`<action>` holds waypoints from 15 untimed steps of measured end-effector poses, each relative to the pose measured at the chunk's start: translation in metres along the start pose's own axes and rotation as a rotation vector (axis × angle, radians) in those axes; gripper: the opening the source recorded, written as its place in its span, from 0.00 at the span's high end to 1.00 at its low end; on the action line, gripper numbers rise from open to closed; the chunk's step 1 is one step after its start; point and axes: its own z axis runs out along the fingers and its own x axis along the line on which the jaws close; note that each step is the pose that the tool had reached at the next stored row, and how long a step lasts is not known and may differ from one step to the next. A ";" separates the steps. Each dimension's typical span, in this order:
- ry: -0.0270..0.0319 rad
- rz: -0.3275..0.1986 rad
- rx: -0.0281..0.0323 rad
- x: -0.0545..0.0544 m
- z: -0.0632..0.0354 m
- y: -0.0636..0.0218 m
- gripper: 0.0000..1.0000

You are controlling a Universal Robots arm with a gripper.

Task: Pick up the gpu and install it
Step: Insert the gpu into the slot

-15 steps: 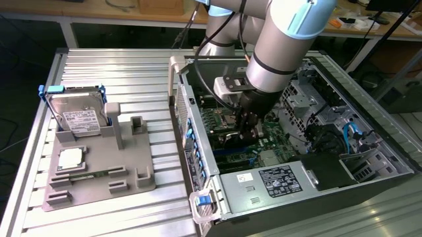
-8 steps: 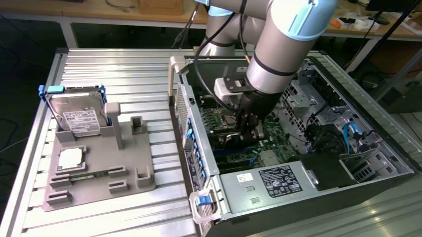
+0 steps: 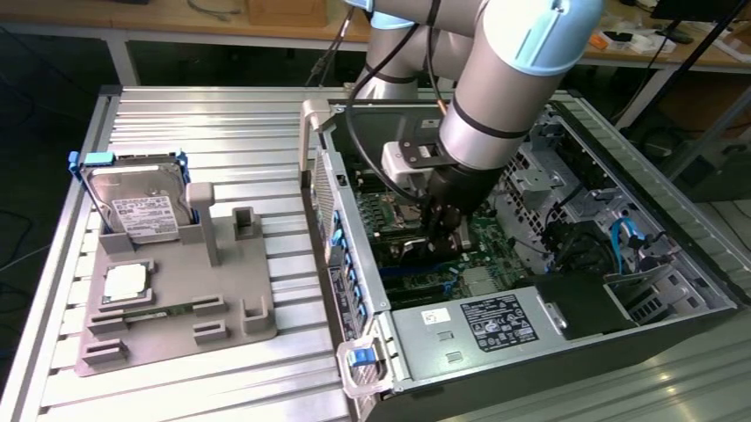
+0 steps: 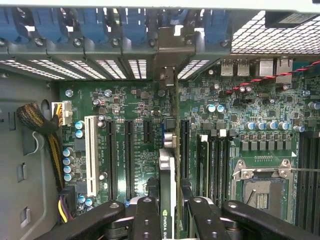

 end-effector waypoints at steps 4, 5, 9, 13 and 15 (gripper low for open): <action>-0.0001 0.000 0.0020 0.001 -0.0001 0.0002 0.73; -0.0001 0.000 0.0023 0.001 -0.0001 0.0002 0.73; -0.0001 0.000 0.0040 0.002 -0.0001 0.0007 0.73; -0.0002 0.000 0.0063 0.004 -0.0002 0.0009 0.73; 0.0000 0.000 0.0072 0.005 -0.0003 0.0011 0.73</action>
